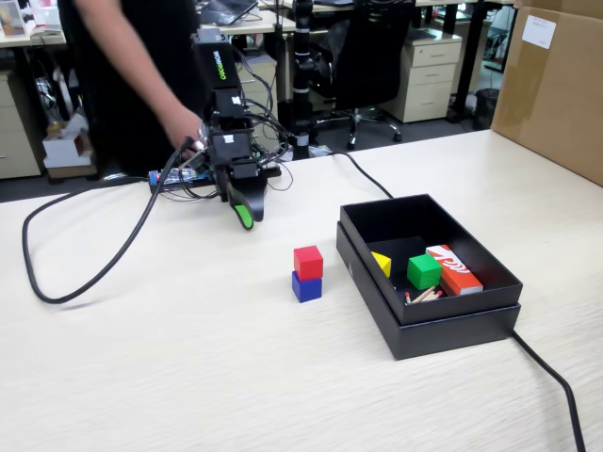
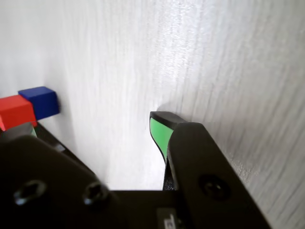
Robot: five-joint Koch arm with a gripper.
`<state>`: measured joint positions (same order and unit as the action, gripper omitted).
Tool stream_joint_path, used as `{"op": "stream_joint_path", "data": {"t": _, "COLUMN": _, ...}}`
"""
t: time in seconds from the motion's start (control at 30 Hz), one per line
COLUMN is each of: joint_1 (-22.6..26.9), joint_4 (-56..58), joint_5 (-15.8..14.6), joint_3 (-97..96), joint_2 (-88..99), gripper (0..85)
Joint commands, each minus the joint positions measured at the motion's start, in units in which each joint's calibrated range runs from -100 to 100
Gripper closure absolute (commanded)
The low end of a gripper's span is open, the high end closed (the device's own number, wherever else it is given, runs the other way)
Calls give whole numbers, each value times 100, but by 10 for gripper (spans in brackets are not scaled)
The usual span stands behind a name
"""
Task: Put the red cube on top of the blue cube
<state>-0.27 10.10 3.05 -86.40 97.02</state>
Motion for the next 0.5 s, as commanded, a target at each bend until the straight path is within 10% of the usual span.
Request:
{"op": "stream_joint_path", "data": {"t": 0.0, "joint_1": -5, "joint_4": -237, "joint_5": 44, "joint_3": -191, "joint_2": 103, "gripper": 379}}
{"op": "stream_joint_path", "data": {"t": 0.47, "joint_1": -63, "joint_4": -1067, "joint_5": 24, "joint_3": -1016, "joint_2": 160, "gripper": 376}}
